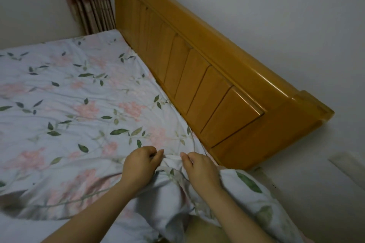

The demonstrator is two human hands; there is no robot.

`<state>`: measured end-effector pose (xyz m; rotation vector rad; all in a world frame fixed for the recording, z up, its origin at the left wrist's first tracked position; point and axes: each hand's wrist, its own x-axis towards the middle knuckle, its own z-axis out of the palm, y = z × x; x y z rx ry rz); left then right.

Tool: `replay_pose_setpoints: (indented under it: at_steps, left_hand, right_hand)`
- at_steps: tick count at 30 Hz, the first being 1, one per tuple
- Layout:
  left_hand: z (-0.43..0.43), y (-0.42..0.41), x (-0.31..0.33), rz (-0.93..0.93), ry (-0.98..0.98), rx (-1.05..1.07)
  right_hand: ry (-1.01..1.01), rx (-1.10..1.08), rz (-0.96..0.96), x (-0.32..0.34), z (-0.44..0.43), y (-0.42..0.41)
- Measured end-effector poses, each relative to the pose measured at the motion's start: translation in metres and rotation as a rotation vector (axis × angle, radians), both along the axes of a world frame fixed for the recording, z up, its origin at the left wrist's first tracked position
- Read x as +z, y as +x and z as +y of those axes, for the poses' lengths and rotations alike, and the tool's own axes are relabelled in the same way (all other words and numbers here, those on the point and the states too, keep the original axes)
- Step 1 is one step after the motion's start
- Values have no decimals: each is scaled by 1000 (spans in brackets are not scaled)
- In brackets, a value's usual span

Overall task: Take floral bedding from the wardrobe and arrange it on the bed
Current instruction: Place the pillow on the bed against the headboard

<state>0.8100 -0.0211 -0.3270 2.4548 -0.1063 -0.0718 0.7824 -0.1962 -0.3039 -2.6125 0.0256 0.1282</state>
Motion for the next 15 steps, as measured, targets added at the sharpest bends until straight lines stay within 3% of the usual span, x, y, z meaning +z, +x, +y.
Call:
replay_pose_setpoints:
  at_steps: [15]
  left_hand:
    - [-11,86,-45,83,61,91]
  right_hand:
    - [-1,9,70,-46,-7,90]
